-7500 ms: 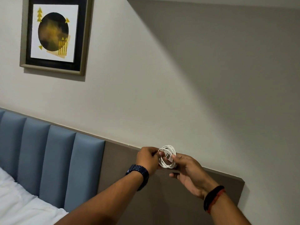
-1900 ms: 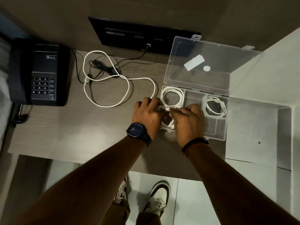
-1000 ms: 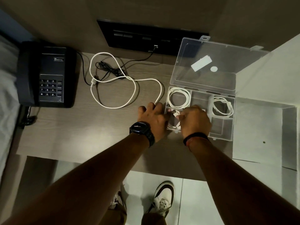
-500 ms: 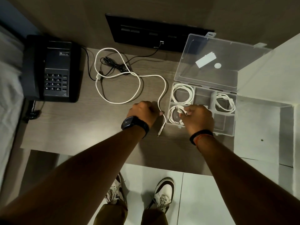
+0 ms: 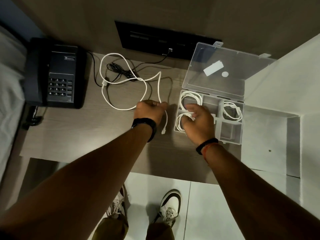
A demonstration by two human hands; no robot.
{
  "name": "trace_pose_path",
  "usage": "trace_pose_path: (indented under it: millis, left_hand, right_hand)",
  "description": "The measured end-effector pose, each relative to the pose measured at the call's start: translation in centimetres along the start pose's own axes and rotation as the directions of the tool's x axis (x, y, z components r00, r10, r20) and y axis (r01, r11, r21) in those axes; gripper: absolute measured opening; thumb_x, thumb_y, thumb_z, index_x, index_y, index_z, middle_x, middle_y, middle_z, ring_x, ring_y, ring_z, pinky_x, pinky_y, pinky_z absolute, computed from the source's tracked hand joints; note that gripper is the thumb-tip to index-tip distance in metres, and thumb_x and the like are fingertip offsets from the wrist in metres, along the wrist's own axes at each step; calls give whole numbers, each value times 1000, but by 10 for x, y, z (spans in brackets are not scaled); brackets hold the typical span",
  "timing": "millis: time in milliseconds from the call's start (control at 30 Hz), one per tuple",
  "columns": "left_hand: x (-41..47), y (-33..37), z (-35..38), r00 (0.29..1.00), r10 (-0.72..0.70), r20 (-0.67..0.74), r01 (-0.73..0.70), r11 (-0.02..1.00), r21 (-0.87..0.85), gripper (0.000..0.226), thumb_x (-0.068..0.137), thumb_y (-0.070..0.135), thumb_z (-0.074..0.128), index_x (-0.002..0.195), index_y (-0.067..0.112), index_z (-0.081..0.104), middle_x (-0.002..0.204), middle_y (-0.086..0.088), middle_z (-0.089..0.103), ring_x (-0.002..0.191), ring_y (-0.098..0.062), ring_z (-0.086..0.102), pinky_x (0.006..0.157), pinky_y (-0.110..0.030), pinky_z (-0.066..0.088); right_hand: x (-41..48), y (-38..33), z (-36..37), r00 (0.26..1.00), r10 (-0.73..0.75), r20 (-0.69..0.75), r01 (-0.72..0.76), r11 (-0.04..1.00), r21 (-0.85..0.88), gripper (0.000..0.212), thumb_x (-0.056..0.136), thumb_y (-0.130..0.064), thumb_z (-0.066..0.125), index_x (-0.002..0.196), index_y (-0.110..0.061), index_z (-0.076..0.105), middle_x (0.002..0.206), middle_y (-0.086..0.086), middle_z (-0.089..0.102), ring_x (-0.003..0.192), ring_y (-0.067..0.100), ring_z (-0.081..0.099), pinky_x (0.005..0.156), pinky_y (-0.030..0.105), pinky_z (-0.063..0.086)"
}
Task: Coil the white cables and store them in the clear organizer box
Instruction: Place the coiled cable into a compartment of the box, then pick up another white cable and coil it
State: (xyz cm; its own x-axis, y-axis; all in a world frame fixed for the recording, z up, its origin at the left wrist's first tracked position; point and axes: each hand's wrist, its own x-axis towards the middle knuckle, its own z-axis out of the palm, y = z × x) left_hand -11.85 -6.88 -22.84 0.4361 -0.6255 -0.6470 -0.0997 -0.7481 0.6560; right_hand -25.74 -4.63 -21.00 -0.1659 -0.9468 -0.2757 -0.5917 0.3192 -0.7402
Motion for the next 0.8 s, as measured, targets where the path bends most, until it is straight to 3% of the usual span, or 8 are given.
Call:
trace_pose_path:
  millis: [100, 233, 300, 433, 500, 600, 700, 800]
  left_hand:
    - [-20, 24, -14, 998, 24, 63, -15, 990, -141, 10, 69, 18, 70, 68, 8, 70, 58, -3, 65, 55, -17, 60, 72, -33, 58]
    - [-59, 77, -47, 976, 177, 130, -148, 968, -204, 12, 76, 9, 67, 73, -2, 69, 58, -4, 65, 42, -3, 57, 44, -14, 50]
    - [-80, 105, -68, 959, 240, 148, -211, 959, -192, 14, 78, 13, 69, 70, 2, 68, 57, 0, 63, 40, 0, 55, 41, -14, 47]
    - [-125, 177, -124, 915, 401, -47, -404, 902, -151, 17, 79, 28, 70, 72, 13, 63, 74, -5, 66, 69, -14, 63, 69, -33, 56]
    - [-151, 222, -157, 783, 595, -182, -610, 792, -36, 13, 82, 31, 61, 85, 19, 64, 97, -8, 65, 95, -24, 60, 88, -40, 48]
    - [-206, 294, -200, 698, 715, 29, -713, 699, -54, 37, 89, 48, 46, 110, 23, 63, 119, 2, 64, 117, -17, 52, 105, -39, 36]
    - [-268, 368, -236, 634, 740, 224, -679, 671, -298, 53, 86, 54, 37, 83, 12, 69, 82, 0, 70, 83, -12, 63, 78, -20, 48]
    - [-337, 438, -271, 591, 796, 131, -688, 582, -434, 51, 90, 50, 40, 50, 20, 52, 44, 6, 44, 39, -10, 39, 41, -21, 35]
  right_hand:
    - [-2, -31, 2, 958, 106, 266, -158, 971, 181, 31, 78, -7, 59, 107, -15, 63, 99, 3, 66, 91, 17, 60, 82, 31, 48]
    - [-1, -98, -20, 934, 168, 314, -271, 907, 322, 29, 79, 7, 42, 60, -10, 55, 41, -5, 52, 50, 21, 48, 51, 29, 40]
    - [-2, -135, -41, 924, 206, 322, -321, 874, 364, 33, 81, 4, 37, 54, -10, 50, 33, -7, 41, 43, 18, 39, 49, 29, 38]
    - [-10, -225, -112, 932, 198, 303, -293, 905, 309, 27, 78, -12, 40, 52, -16, 41, 42, -2, 32, 35, 14, 28, 41, 24, 22]
    - [-17, -283, -158, 925, 153, 348, -271, 908, 321, 26, 77, -16, 40, 52, -17, 40, 41, -5, 27, 31, 11, 19, 37, 19, 15]
    - [-36, -372, -226, 888, 34, 459, -270, 847, 458, 27, 83, -16, 38, 56, -17, 40, 42, -7, 22, 30, 7, 13, 35, 14, 8]
    - [-64, -462, -292, 877, -165, 452, -213, 709, 672, 28, 88, -17, 37, 62, -15, 45, 38, -10, 23, 28, 5, 14, 32, 13, 9]
    - [-104, -548, -359, 878, -357, 319, -102, 512, 853, 25, 90, -17, 39, 65, -14, 46, 37, -10, 23, 28, 5, 16, 32, 14, 10]
